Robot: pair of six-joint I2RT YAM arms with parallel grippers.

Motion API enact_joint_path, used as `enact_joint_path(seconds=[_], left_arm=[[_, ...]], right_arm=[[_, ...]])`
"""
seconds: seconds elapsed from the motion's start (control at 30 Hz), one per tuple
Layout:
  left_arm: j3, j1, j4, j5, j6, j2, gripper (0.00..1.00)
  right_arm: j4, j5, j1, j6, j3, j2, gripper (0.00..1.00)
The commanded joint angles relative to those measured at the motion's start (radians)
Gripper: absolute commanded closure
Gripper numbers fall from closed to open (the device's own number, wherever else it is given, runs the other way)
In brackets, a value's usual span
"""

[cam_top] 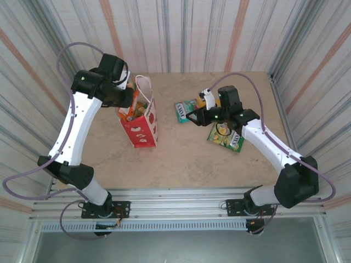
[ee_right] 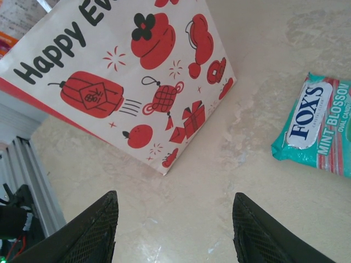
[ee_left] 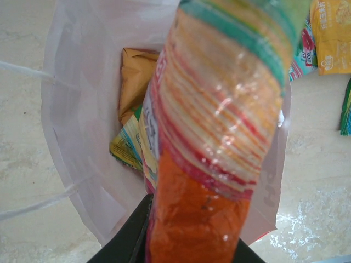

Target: Place the snacks into the paper bag

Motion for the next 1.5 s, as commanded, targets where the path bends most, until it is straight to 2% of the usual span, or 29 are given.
enact_joint_path(seconds=[0.0, 0.43, 0.5, 0.57, 0.63, 0.7, 0.87, 0.97, 1.17, 1.3, 1.47], left_arm=[[0.0, 0.006, -0.027, 0.003, -0.018, -0.018, 0.9], [0.038, 0.022, -0.002, -0.043, -0.007, 0.087, 0.87], [0.047, 0.022, -0.002, -0.043, -0.006, 0.1, 0.8], [0.059, 0.022, -0.002, -0.05, -0.005, 0.109, 0.63], [0.074, 0.022, 0.001, -0.053, -0.004, 0.107, 0.56], [0.081, 0.022, 0.014, -0.048, -0.002, 0.093, 0.52], [0.069, 0.014, 0.056, -0.013, 0.018, 0.031, 0.52], [0.031, -0.02, 0.089, 0.012, 0.058, -0.025, 0.51], [-0.167, -0.097, 0.241, 0.131, 0.127, -0.195, 0.49], [-0.373, -0.13, 0.4, 0.264, 0.163, -0.338, 0.48], [-0.554, -0.205, 0.559, 0.33, 0.163, -0.442, 0.46]], right_arm=[[-0.026, -0.006, 0.006, 0.027, 0.03, 0.016, 0.44], [-0.044, 0.001, 0.006, 0.039, 0.024, 0.021, 0.44], [-0.048, 0.002, 0.006, 0.039, 0.022, 0.018, 0.44], [-0.049, 0.006, 0.006, 0.039, 0.021, 0.018, 0.44], [-0.055, 0.009, 0.004, 0.039, 0.022, 0.017, 0.44], [-0.06, 0.01, 0.004, 0.037, 0.022, 0.018, 0.44], [-0.075, 0.01, -0.009, 0.054, 0.027, 0.013, 0.43], [-0.095, 0.017, -0.032, 0.091, 0.025, 0.003, 0.43], [-0.201, 0.022, -0.141, 0.19, -0.005, -0.033, 0.43], [-0.292, 0.001, -0.263, 0.225, -0.053, -0.066, 0.43], [-0.362, -0.044, -0.451, 0.25, -0.146, -0.111, 0.43]])
